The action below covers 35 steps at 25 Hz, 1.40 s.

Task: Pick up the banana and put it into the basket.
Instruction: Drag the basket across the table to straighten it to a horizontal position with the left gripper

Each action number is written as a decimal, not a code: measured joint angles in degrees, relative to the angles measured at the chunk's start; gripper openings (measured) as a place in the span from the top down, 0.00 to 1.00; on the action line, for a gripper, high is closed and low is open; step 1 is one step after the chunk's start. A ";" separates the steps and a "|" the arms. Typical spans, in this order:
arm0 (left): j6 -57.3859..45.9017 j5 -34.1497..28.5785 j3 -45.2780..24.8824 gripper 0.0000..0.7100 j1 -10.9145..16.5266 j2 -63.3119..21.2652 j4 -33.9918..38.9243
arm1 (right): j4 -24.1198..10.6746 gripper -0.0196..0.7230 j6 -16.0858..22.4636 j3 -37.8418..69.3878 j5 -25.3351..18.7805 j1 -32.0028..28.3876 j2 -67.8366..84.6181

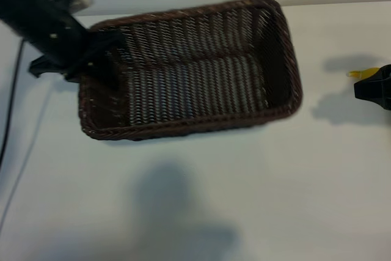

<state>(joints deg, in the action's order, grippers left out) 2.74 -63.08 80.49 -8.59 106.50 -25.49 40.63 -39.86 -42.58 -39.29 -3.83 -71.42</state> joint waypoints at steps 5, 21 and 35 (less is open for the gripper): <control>-0.04 -0.70 6.08 0.78 -4.69 7.11 2.18 | 0.00 0.20 0.00 0.00 0.00 0.00 0.00; -0.58 5.82 7.32 0.78 -5.36 17.29 3.00 | 0.00 0.20 0.00 0.00 0.00 0.00 0.00; -1.56 5.49 7.34 0.23 -5.36 17.23 2.85 | 0.00 0.20 0.00 0.00 -0.06 0.00 0.00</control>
<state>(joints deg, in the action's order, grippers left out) 1.18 -57.60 87.84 -13.94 123.73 -22.64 40.63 -39.86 -42.58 -39.35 -3.83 -71.42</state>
